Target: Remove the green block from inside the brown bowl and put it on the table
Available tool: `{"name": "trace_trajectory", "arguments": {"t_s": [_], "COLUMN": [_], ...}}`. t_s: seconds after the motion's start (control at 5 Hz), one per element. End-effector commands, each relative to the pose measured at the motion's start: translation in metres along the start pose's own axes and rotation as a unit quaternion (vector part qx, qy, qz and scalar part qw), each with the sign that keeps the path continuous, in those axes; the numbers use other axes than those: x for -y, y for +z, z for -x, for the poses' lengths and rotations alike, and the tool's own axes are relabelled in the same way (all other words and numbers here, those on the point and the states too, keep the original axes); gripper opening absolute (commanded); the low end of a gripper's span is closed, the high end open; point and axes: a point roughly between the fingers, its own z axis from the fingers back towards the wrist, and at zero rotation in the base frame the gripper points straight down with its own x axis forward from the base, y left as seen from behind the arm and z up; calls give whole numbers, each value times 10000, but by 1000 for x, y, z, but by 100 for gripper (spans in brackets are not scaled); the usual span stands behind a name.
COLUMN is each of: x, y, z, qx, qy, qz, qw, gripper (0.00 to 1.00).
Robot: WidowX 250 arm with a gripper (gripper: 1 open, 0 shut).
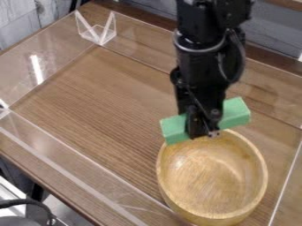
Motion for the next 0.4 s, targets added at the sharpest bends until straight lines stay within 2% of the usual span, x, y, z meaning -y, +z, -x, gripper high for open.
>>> {"name": "trace_trajectory", "arguments": {"t_s": [0.0, 0.2], "x": [-13, -13], "y": [15, 18], "z": [-2, -2], "qx": [244, 256], "qy": [120, 192], "qz": [-238, -338], "qw": [9993, 9989], "gripper": [0, 0]}}
